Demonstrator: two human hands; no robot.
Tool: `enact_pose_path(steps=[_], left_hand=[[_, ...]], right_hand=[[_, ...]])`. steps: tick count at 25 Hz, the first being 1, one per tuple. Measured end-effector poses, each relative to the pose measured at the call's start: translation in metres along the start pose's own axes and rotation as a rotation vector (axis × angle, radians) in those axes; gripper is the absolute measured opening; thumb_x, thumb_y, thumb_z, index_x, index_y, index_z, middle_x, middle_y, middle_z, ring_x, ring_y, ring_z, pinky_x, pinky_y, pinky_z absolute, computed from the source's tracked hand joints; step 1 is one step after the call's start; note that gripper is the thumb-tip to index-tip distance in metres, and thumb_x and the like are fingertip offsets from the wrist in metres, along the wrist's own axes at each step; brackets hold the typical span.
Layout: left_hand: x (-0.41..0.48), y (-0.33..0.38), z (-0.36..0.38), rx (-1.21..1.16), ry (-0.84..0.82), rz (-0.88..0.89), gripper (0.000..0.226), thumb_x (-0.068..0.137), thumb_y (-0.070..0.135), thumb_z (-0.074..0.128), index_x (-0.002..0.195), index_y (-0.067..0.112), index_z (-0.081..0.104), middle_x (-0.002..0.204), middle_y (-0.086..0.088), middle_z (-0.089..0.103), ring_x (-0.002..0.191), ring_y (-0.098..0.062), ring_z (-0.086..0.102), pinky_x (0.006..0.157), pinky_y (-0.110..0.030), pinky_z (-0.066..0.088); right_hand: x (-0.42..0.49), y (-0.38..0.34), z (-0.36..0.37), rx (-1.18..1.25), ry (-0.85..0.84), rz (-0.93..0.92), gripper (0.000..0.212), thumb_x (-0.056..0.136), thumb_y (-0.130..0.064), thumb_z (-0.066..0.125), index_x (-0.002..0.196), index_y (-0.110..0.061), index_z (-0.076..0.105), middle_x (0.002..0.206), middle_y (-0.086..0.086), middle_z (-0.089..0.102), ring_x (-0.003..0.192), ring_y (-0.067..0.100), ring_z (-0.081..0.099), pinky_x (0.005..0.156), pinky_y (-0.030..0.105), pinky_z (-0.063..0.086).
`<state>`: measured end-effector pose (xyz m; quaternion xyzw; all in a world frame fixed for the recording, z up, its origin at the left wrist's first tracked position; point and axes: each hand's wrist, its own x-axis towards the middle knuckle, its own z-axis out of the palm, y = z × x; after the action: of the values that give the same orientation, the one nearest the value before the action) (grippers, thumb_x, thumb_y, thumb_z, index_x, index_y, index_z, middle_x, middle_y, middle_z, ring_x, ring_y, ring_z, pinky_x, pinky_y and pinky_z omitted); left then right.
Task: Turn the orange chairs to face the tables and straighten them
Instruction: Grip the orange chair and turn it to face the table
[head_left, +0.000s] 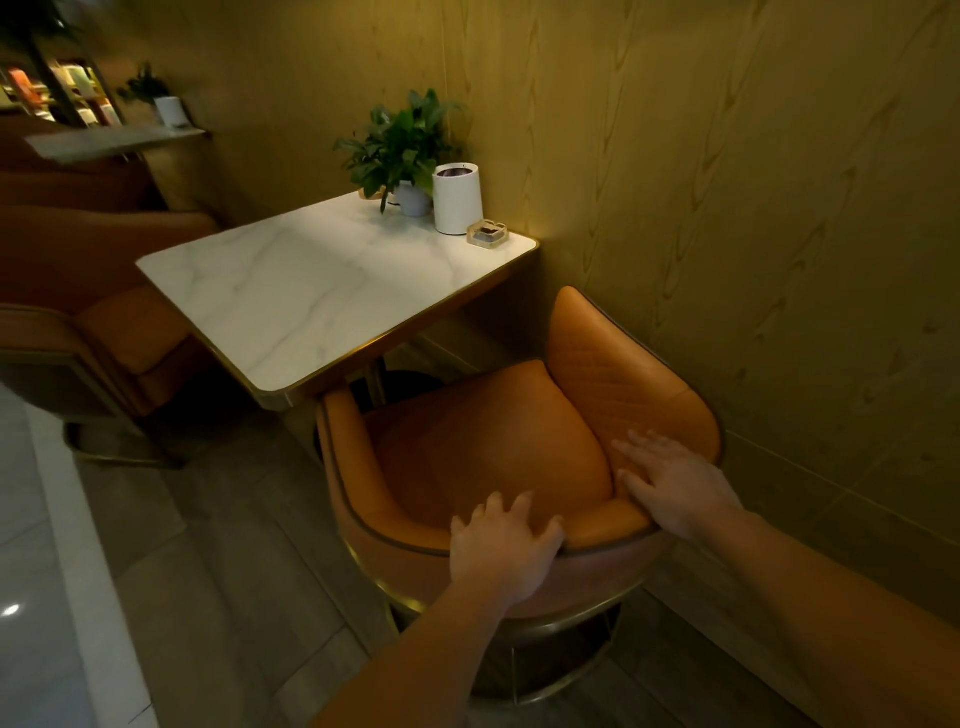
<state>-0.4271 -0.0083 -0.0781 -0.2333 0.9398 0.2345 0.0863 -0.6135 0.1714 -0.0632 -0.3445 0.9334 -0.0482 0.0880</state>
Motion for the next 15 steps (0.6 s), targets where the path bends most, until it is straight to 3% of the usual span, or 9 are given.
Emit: enact_pose_path(steps=[4, 8, 10, 15], left_hand=[[-0.03, -0.014, -0.031, 0.046, -0.004, -0.052, 0.076, 0.086, 0.08, 0.01, 0.15, 0.042, 0.025, 0.156, 0.001, 0.036, 0.141, -0.027, 0.037, 0.116, -0.063, 0.019], [-0.068, -0.03, -0.085, 0.191, 0.13, -0.042, 0.071, 0.093, 0.072, 0.018, 0.155, 0.038, 0.017, 0.165, -0.003, 0.023, 0.151, -0.03, 0.019, 0.121, -0.062, 0.011], [-0.089, -0.038, -0.112, 0.215, 0.179, -0.011, 0.068, 0.097, 0.067, 0.025, 0.157, 0.037, 0.013, 0.167, -0.005, 0.019, 0.153, -0.03, 0.013, 0.121, -0.061, 0.008], [-0.141, -0.083, -0.175, 0.199, 0.223, 0.016, 0.064, 0.102, 0.057, 0.03, 0.159, 0.035, 0.011, 0.168, -0.006, 0.013, 0.154, -0.029, 0.007, 0.122, -0.062, 0.008]], right_hand=[[-0.013, -0.017, -0.016, 0.042, -0.061, 0.042, 0.066, 0.096, -0.067, 0.029, 0.152, -0.032, 0.03, 0.159, -0.004, 0.031, 0.144, 0.02, 0.027, 0.115, 0.045, 0.024], [-0.035, -0.066, -0.042, 0.139, 0.029, 0.046, 0.052, 0.097, -0.061, 0.036, 0.138, -0.03, 0.048, 0.14, -0.002, 0.053, 0.126, 0.018, 0.047, 0.1, 0.042, 0.039], [-0.043, -0.099, -0.061, 0.165, 0.064, 0.044, 0.049, 0.098, -0.058, 0.039, 0.136, -0.028, 0.049, 0.135, -0.002, 0.056, 0.123, 0.018, 0.049, 0.096, 0.039, 0.042], [-0.061, -0.184, -0.094, 0.23, 0.05, 0.008, 0.054, 0.099, -0.055, 0.044, 0.145, -0.027, 0.043, 0.145, -0.002, 0.049, 0.133, 0.019, 0.042, 0.1, 0.039, 0.041]])
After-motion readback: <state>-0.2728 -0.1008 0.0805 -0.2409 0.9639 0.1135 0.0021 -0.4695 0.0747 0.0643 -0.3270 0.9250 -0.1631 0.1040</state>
